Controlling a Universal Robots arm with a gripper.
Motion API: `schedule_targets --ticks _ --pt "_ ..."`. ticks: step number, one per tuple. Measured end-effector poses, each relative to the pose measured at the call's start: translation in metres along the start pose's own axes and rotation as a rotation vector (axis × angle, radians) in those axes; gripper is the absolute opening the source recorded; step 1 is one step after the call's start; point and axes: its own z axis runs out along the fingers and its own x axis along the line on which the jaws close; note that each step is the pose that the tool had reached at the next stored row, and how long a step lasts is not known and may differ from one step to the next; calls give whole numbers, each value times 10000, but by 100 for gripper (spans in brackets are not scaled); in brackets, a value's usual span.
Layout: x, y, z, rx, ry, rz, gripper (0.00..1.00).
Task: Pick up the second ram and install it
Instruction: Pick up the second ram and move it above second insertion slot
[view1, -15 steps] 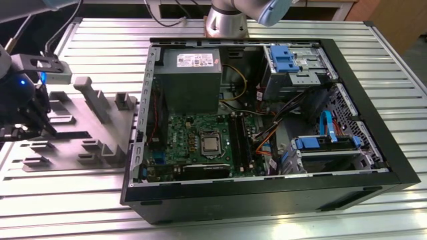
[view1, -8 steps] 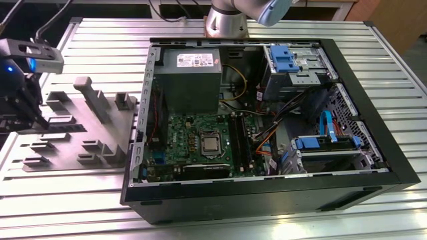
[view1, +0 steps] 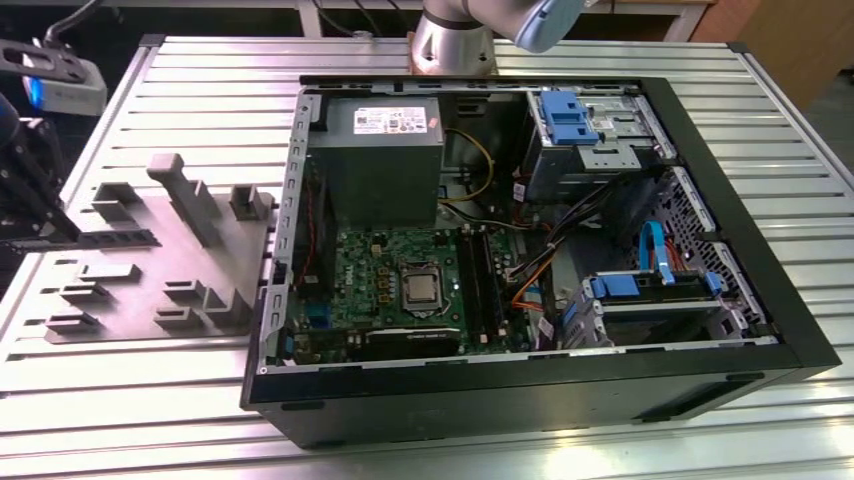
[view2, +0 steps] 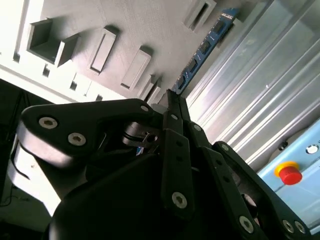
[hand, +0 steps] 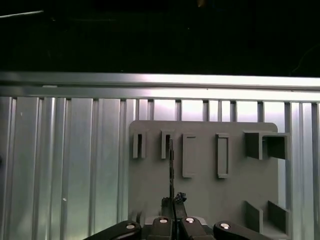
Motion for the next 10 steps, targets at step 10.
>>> schedule_targets --ticks 10 --pt "-9 15 -363 52 0 0 12"
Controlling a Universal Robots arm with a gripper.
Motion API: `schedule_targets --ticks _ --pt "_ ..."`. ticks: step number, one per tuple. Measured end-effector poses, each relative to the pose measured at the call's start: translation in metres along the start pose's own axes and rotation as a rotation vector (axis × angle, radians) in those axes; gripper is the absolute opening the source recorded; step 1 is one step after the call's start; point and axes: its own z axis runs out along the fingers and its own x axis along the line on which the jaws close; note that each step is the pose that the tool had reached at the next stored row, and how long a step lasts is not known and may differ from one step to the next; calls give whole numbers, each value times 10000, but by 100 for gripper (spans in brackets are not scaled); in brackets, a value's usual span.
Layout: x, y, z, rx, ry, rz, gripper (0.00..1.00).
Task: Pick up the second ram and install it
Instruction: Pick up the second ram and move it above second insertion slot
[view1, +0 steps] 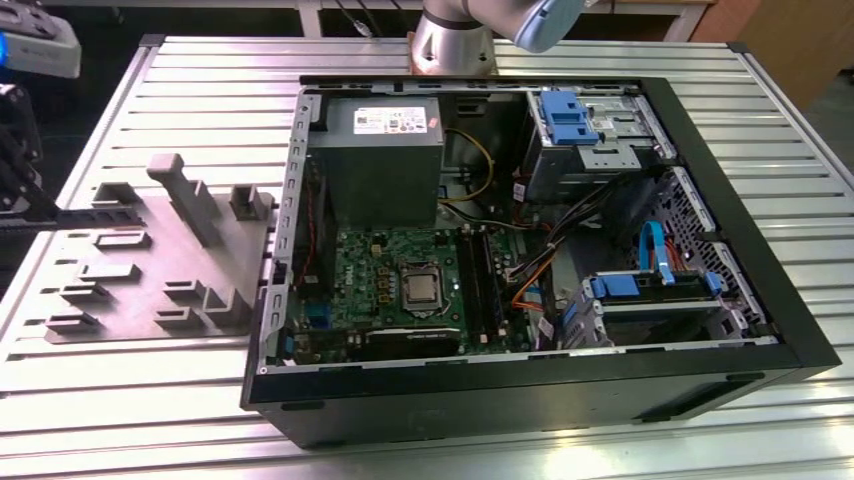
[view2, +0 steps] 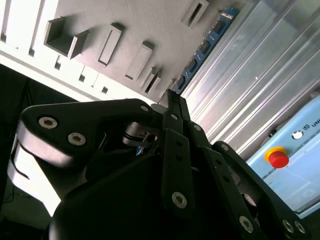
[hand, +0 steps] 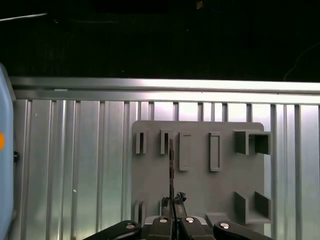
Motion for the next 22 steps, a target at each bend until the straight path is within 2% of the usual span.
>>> schedule_targets --ticks 10,14,15,20,22 --pt "-17 14 -384 49 0 -1 12" --pt "-20 20 -558 63 1 -1 12" --pt "-22 23 -652 73 0 0 12" --pt "-25 30 -840 93 1 -1 12" --pt "-25 31 -861 99 0 -1 12"
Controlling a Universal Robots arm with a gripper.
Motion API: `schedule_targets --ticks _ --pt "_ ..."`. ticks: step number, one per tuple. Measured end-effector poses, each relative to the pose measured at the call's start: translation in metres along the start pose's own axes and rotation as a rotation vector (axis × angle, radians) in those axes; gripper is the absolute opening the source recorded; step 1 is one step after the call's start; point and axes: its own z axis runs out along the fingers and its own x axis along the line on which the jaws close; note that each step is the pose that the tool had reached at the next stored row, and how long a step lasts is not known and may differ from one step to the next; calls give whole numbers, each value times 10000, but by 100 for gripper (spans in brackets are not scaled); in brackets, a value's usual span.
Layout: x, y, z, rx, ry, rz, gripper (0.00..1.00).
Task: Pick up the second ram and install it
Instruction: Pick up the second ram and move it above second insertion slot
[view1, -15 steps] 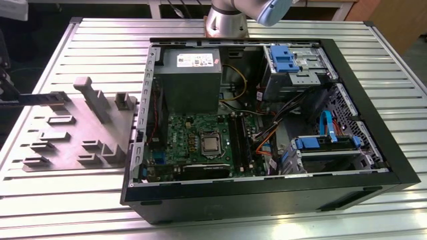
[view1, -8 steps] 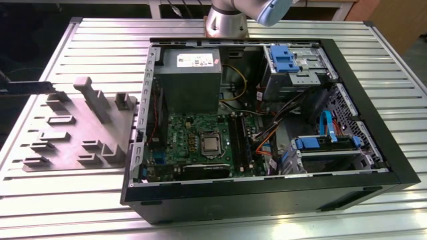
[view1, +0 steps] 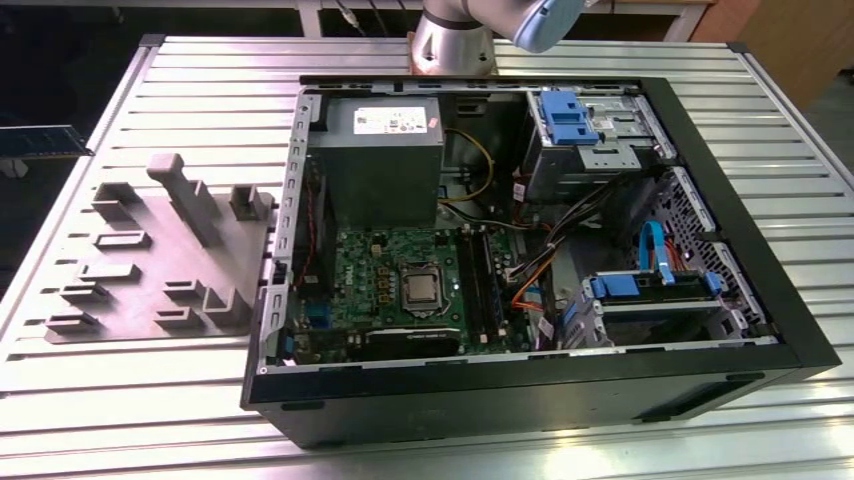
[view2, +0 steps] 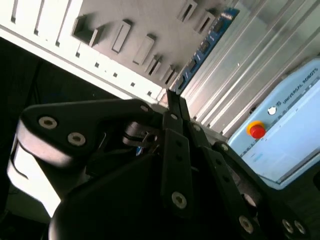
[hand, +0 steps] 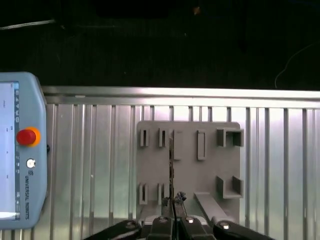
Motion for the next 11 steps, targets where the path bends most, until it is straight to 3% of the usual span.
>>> schedule_targets --ticks 6,11 --pt "-1 -26 -3 -1 2 1 12" --pt "0 -196 -6 0 1 0 12"
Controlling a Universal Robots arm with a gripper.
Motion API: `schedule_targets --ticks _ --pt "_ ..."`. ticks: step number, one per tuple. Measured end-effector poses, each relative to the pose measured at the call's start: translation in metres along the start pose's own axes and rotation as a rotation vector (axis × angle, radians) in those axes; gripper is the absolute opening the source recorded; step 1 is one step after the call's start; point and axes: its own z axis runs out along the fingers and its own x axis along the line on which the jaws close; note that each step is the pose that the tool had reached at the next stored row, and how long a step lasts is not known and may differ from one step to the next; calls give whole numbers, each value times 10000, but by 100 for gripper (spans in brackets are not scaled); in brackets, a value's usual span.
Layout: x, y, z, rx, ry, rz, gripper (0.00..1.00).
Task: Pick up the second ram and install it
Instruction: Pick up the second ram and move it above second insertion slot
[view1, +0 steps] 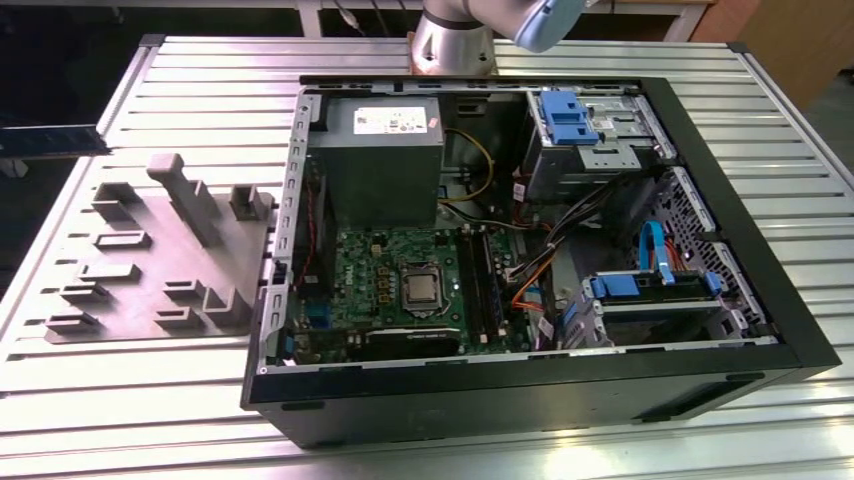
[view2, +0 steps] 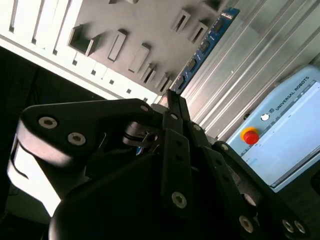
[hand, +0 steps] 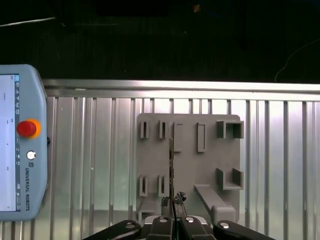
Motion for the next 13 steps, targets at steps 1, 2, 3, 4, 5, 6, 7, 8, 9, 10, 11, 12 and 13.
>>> schedule_targets --ticks 1,2,3,4,5,6,7,8,9,10,11,12,13 --pt "0 -45 -1 0 0 0 12" --pt "0 -89 -3 -1 1 0 12" --pt "1 -131 -4 -1 1 0 12" --pt "1 -176 -5 -1 0 0 12" --pt "1 -220 -6 0 -1 0 12" --pt "1 -265 -7 -1 0 0 12" --pt "1 -310 -9 -2 0 0 12" --pt "1 -355 -10 -3 -1 0 12" --pt "2 -400 -10 -3 -3 0 12" --pt "2 -445 -12 -5 -4 0 12" --pt "2 -494 -13 -6 -7 -1 12" --pt "2 -539 -14 -8 -9 0 12" --pt "2 -584 -15 -10 -11 0 12"
